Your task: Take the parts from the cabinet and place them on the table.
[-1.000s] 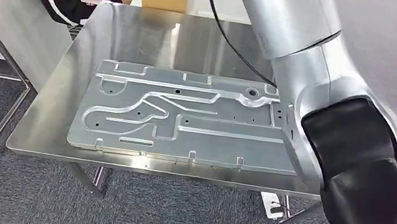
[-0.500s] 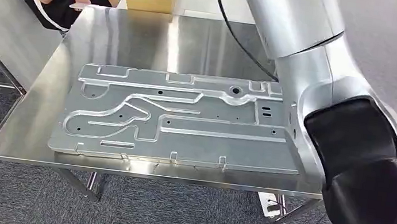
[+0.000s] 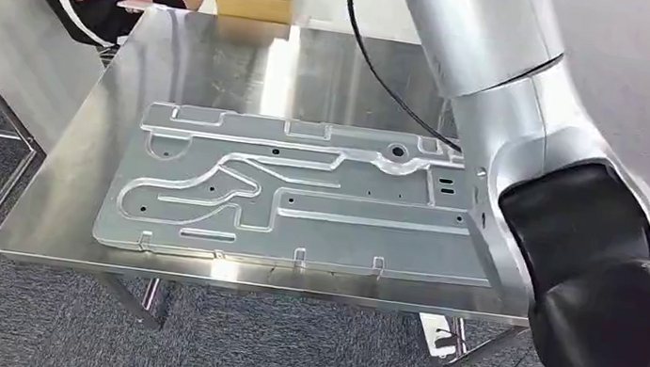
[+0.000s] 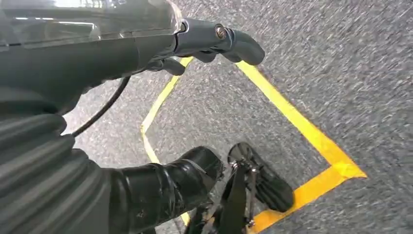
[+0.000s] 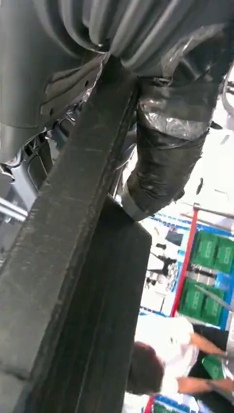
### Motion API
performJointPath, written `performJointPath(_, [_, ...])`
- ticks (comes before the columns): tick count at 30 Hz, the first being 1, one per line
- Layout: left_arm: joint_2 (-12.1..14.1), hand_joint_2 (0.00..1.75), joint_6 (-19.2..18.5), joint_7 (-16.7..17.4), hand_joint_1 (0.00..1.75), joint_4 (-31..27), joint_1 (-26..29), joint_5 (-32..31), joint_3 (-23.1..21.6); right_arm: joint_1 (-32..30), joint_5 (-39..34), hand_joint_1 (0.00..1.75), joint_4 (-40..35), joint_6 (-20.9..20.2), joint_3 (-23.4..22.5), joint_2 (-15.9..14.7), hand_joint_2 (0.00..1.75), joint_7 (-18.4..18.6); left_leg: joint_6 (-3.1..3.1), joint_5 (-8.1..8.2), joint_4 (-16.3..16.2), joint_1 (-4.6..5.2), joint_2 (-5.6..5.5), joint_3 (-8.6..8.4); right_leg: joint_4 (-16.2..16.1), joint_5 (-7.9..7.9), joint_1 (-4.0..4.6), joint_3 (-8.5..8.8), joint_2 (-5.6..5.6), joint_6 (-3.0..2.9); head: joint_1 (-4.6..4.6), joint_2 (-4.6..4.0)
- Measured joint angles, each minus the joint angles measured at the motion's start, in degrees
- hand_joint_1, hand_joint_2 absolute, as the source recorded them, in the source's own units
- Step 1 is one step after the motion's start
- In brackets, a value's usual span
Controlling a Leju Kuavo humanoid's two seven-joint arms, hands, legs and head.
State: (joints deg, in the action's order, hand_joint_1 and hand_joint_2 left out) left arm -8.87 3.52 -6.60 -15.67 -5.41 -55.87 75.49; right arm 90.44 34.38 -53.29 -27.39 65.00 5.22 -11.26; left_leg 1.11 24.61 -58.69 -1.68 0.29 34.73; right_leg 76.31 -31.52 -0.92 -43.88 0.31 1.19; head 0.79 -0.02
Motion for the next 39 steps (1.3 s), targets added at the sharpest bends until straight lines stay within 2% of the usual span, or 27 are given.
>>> performJointPath(1, [0.0,1.75,-0.04,-0.09,0.0,0.0,0.0,0.06,0.0,0.04,-0.44,1.75,0.0,0.02,0.0,-0.2,1.75,0.0,-0.06,0.04,-0.05,-0.02,-0.04,-0.05,-2.94,2.05,-0.08,1.35,-0.03,-0.01,0.0,0.0])
performJointPath(3, [-0.07,1.75,-0.09,-0.24,0.0,0.0,0.07,0.2,0.02,0.28,-0.96,1.75,0.0,0.04,0.0,-0.33,1.75,0.0,-0.36,0.23,-0.17,-0.06,-0.05,-0.21,-13.07,6.93,-0.15,6.41,-0.21,-0.27,0.0,0.0])
performJointPath(4, [-0.09,1.75,-0.13,-0.35,0.0,0.0,0.06,0.33,0.02,0.39,-1.25,1.75,0.0,0.04,0.0,-0.5,1.75,0.02,-0.63,0.28,-0.17,0.04,0.0,-0.06,-16.16,6.38,0.01,8.05,-0.41,-0.52,-0.02,0.0])
performJointPath(8, [-0.07,1.75,-0.13,-0.5,0.0,0.0,-0.17,0.41,0.02,0.44,-1.79,1.75,0.22,0.15,0.0,-0.83,1.75,-0.11,-1.92,-0.06,0.17,0.29,0.03,0.02,-16.7,6.82,0.69,7.82,-0.16,-1.48,0.0,0.0])
performJointPath(9, [-0.07,1.75,-0.07,-0.46,0.0,0.0,-0.19,0.41,0.02,0.43,-1.79,1.75,0.26,0.24,0.0,-0.83,1.75,-0.11,-2.24,0.26,0.03,0.18,-0.03,0.2,-17.35,7.17,0.02,8.2,-0.21,-2.03,-0.07,0.0])
performJointPath(10, [-0.04,1.75,-0.04,-0.4,0.0,0.0,-0.14,0.41,0.02,0.45,-1.79,1.75,0.35,0.28,0.0,-0.94,1.75,-0.15,-2.31,1.17,-1.16,0.09,-0.06,0.49,-17.58,7.23,0.08,8.41,-0.27,-2.38,-0.02,0.0])
performJointPath(11, [-0.09,1.75,-0.02,-0.22,0.0,0.0,-0.05,0.42,0.02,0.5,-1.81,1.75,0.44,0.55,0.0,-1.18,1.75,-0.2,-2.3,3.24,-4.28,0.09,-0.05,1.9,-17.62,7.31,0.11,8.4,-0.34,-2.85,-0.07,0.0])
performJointPath(13, [-0.09,1.75,0.0,-0.07,0.0,0.0,0.06,0.41,0.02,0.27,-1.95,1.75,0.7,0.87,0.0,-1.31,1.75,-0.57,-2.41,7.28,-13.35,0.12,-0.06,6.03,-17.6,7.29,0.36,8.34,-0.23,-3.08,-0.04,0.0])
performJointPath(14, [-0.04,1.75,0.0,-0.07,0.0,0.0,0.08,0.39,0.02,-0.06,-2.25,1.75,0.81,0.83,0.0,-1.38,1.75,-0.77,-2.43,8.3,-16.97,0.14,-0.06,7.79,-17.56,7.27,0.54,8.35,-0.12,-3.12,-0.04,0.0])
performJointPath(15, [0.0,1.75,0.0,-0.11,0.0,0.0,0.07,0.39,0.02,-0.48,-2.58,1.75,0.85,0.83,0.0,-1.47,1.75,-0.81,-2.28,7.78,-17.8,0.17,-0.06,8.32,-17.53,7.26,0.67,8.4,0.05,-3.13,-0.04,0.0])
performJointPath(16, [0.02,1.75,-0.04,-0.29,0.0,0.0,0.05,0.39,0.02,-0.78,-2.8,1.75,0.85,0.85,0.0,-1.6,1.75,-0.9,-2.06,6.32,-16.16,0.23,-0.06,7.64,-17.51,7.25,0.76,8.45,0.15,-3.14,-0.04,0.0])
performJointPath(18, [0.02,1.75,-0.09,-0.59,0.0,0.0,0.02,0.39,0.02,-0.95,-2.89,1.75,0.85,0.92,0.0,-1.84,1.75,-0.87,-1.22,1.26,-6.62,0.55,-0.07,3.17,-17.35,7.19,0.98,8.47,0.31,-3.1,-0.04,0.0])
performJointPath(19, [0.08,1.75,-0.11,-0.66,0.0,0.0,0.03,0.41,0.02,-0.94,-2.95,1.75,0.85,1.05,0.0,-1.99,1.75,-0.85,-0.66,-0.25,-2.18,0.75,-0.11,1.01,-17.25,7.12,1.02,8.42,0.33,-3.06,-0.04,0.0])
performJointPath(20, [0.15,1.75,-0.11,-0.66,0.0,0.0,0.01,0.41,0.02,-0.88,-3.0,1.75,0.87,1.2,0.0,-2.47,1.75,-0.85,-0.55,0.47,-0.46,1.03,-0.05,-0.02,-16.93,6.97,1.58,8.1,0.36,-2.81,-0.02,0.0])
performJointPath(23, [0.15,1.75,-0.33,-0.75,0.0,0.0,-0.01,0.44,0.02,-1.41,-3.81,1.75,1.03,1.31,0.0,-3.06,1.75,-0.87,-0.46,0.31,-0.43,1.29,-0.29,0.3,-17.15,7.21,1.13,8.06,0.22,-2.12,-0.04,0.0])
performJointPath(24, [0.09,1.75,-0.37,-0.75,0.0,0.0,0.02,0.44,0.02,-1.5,-3.85,1.75,1.14,1.33,0.0,-3.19,1.75,-0.87,0.0,-0.04,0.19,0.74,-0.27,0.08,-17.08,7.13,1.5,8.05,0.27,-1.76,0.0,0.0])
performJointPath(25, [-0.04,1.75,-0.44,-0.72,0.0,0.0,0.06,0.44,0.04,-1.58,-3.87,1.75,1.29,1.44,0.0,-3.56,1.75,-0.87,0.2,-0.35,0.58,0.59,0.0,-0.16,-16.24,6.41,1.14,7.83,0.29,-1.44,-0.02,0.0])
performJointPath(26, [-0.04,1.75,-0.42,-0.7,0.0,0.0,-0.02,0.44,0.04,-1.57,-3.87,1.75,1.4,1.53,0.0,-4.0,1.75,-0.87,0.44,-0.47,0.75,0.62,-0.01,-0.16,-13.96,4.59,1.11,6.53,0.14,-1.03,-0.02,0.0])
performJointPath(28, [-0.02,1.75,-0.42,-0.68,0.0,-0.02,-0.03,0.44,0.04,-1.78,-3.87,1.75,1.49,1.73,0.0,-4.11,1.75,-0.9,0.49,-0.5,0.66,0.62,0.01,-0.04,-5.17,0.33,0.76,2.65,0.09,-0.47,-0.02,0.0])
performJointPath(29, [-0.02,1.75,-0.42,-0.68,0.0,-0.02,-0.04,0.44,0.04,-2.11,-3.94,1.75,1.62,1.73,0.0,-4.33,1.75,-0.9,0.49,-0.49,0.6,0.62,0.01,-0.02,-0.85,-1.04,0.58,0.62,0.06,-0.28,0.0,0.0])
performJointPath(30, [-0.02,1.75,-0.42,-0.68,0.0,-0.02,-0.04,0.44,0.04,-2.48,-3.98,1.75,1.73,1.73,0.0,-4.42,1.75,-0.92,0.45,-0.45,0.53,0.58,-0.04,-0.04,1.01,-0.94,0.38,-0.4,0.0,-0.15,0.0,0.0])
performJointPath(31, [-0.02,1.75,-0.42,-0.64,0.0,-0.02,-0.04,0.44,0.04,-2.71,-3.98,1.75,1.81,1.73,0.0,-4.46,1.75,-0.92,0.42,-0.37,0.45,0.56,-0.08,-0.07,-0.36,0.53,0.15,0.07,-0.02,-0.09,0.0,0.0])
performJointPath(32, [-0.04,1.75,-0.42,-0.64,0.0,-0.02,-0.01,0.44,0.04,-2.79,-3.98,1.75,1.9,1.73,0.0,-4.46,1.75,-0.9,0.31,-0.28,0.32,0.53,-0.12,-0.08,-4.23,2.95,0.03,1.91,-0.07,-0.11,0.0,0.0])
performJointPath(34, [-0.15,1.75,-0.42,-0.59,0.0,-0.02,-0.01,0.44,0.04,-2.69,-3.98,1.75,1.9,1.77,0.0,-4.5,1.75,-0.87,-0.07,-0.02,0.08,0.5,-0.19,-0.17,-14.92,7.52,0.01,7.08,-0.32,-0.42,0.02,0.0])
performJointPath(35, [-0.15,1.75,-0.42,-0.59,0.0,-0.02,-0.03,0.44,0.04,-2.62,-4.0,1.75,1.9,1.84,0.0,-4.59,1.75,-0.87,-0.36,0.13,-0.03,0.86,-0.2,0.02,-16.55,6.53,0.47,8.14,-0.31,-0.57,-0.02,0.0])
performJointPath(38, [-0.15,1.75,-0.42,-0.59,0.0,-0.02,-0.09,0.44,0.04,-2.82,-4.09,1.75,1.92,1.81,0.0,-4.59,1.75,-0.94,-1.22,-0.09,0.2,0.77,-0.21,-0.01,-16.74,6.85,0.81,7.89,-0.15,-1.38,-0.02,0.0])
performJointPath(39, [-0.15,1.75,-0.42,-0.59,0.0,-0.02,-0.12,0.44,0.04,-2.79,-4.09,1.75,1.92,1.81,0.0,-4.57,1.75,-0.9,-1.6,-0.08,0.26,0.78,-0.2,-0.09,-17.1,7.12,0.5,8.01,-0.12,-1.86,-0.02,0.0])
